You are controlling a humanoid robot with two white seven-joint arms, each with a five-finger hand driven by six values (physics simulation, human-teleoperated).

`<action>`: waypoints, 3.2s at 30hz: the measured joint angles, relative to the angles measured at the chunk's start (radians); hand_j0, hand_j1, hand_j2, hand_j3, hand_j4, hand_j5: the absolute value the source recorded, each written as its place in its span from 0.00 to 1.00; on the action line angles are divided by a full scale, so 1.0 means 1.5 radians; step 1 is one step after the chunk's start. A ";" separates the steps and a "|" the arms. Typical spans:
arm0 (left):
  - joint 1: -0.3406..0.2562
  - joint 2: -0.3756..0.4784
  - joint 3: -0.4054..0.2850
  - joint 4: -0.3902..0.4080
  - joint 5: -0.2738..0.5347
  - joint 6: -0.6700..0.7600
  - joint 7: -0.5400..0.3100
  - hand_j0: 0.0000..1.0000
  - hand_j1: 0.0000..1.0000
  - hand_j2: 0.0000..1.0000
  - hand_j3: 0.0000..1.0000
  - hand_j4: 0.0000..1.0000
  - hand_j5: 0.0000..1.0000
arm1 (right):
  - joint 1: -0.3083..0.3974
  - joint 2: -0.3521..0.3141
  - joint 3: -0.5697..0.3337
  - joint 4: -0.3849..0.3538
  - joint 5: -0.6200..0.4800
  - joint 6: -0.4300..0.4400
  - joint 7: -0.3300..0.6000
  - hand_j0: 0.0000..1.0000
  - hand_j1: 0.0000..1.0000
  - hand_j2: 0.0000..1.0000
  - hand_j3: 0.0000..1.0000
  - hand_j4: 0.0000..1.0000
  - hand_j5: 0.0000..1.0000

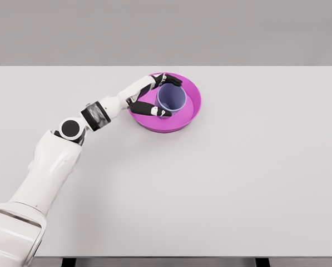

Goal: Flip the cup with left arm and place it on the plate

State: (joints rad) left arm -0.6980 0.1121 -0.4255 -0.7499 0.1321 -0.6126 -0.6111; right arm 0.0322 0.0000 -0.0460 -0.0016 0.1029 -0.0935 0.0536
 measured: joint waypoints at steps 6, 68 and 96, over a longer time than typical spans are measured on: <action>0.000 0.000 0.001 0.005 0.000 0.000 0.000 0.78 0.78 0.78 0.78 0.78 0.78 | 0.000 0.000 0.000 0.000 0.000 0.000 0.000 1.00 1.00 1.00 1.00 1.00 1.00; -0.020 0.018 0.016 -0.012 0.003 0.000 0.000 0.95 0.95 0.95 0.95 0.95 0.95 | 0.000 0.000 0.000 0.000 0.000 0.000 0.000 1.00 1.00 1.00 1.00 1.00 1.00; 0.119 0.303 0.085 -0.060 -0.002 0.000 0.000 1.00 1.00 1.00 1.00 1.00 1.00 | 0.000 0.000 0.000 0.000 0.000 0.000 0.000 1.00 1.00 1.00 1.00 1.00 1.00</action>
State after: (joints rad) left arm -0.5200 0.5660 -0.2976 -0.8404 0.1298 -0.6128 -0.6111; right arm 0.0322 0.0000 -0.0460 -0.0015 0.1030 -0.0935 0.0535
